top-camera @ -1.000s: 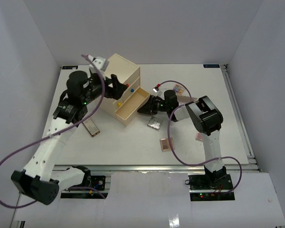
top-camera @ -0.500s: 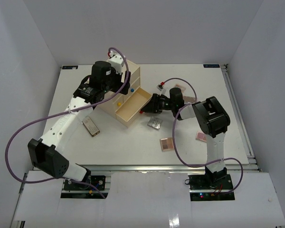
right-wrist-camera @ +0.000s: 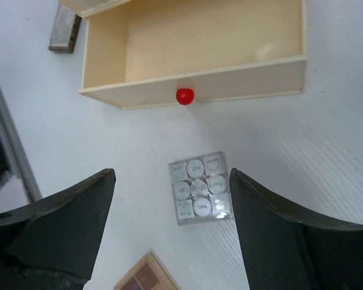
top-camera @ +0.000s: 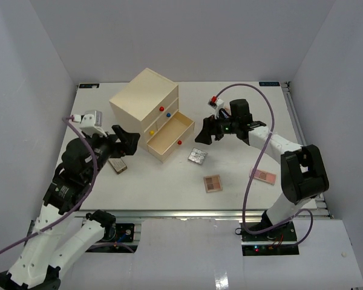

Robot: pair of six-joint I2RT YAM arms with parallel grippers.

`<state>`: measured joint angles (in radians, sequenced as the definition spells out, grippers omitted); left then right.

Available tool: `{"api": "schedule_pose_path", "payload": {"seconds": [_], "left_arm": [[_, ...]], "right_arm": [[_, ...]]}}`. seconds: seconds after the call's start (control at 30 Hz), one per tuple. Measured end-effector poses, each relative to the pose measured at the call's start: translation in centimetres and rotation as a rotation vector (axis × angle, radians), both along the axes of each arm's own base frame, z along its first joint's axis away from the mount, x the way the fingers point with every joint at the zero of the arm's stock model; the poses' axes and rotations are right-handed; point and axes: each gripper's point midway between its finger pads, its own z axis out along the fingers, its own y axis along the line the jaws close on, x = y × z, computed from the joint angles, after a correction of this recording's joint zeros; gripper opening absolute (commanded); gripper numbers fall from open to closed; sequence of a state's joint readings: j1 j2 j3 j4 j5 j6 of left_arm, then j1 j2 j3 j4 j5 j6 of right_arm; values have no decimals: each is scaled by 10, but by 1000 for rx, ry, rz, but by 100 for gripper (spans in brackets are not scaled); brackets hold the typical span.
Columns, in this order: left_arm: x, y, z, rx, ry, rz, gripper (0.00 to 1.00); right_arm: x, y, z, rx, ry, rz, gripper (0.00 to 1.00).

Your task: Organize the makeup

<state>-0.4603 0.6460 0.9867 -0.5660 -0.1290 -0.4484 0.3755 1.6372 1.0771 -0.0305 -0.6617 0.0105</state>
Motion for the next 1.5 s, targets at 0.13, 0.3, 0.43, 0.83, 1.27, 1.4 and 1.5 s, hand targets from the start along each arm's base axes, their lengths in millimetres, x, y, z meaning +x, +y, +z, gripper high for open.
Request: {"api": "schedule_pose_path", "payload": {"seconds": [0.13, 0.3, 0.43, 0.83, 1.27, 1.4, 1.5], "left_arm": [[1, 13, -59, -22, 183, 125, 98], [12, 28, -155, 79, 518, 313, 98], [13, 59, -209, 98, 698, 476, 97], [27, 113, -290, 39, 963, 646, 96], [68, 118, -304, 102, 1018, 624, 94], [72, 123, -309, 137, 1042, 636, 78], [72, 123, -310, 144, 1046, 636, 65]], "right_arm": [[-7, -22, 12, -79, -105, 3, 85], [-11, -60, 15, -109, -127, -46, 86], [-13, -83, 23, -95, -145, -92, 86], [-22, -83, 41, -36, -171, -62, 86], [-26, -87, 34, -23, -151, -64, 86], [-26, -88, 33, -23, -147, -68, 86], [-26, -89, 33, -23, -147, -70, 86]]}}
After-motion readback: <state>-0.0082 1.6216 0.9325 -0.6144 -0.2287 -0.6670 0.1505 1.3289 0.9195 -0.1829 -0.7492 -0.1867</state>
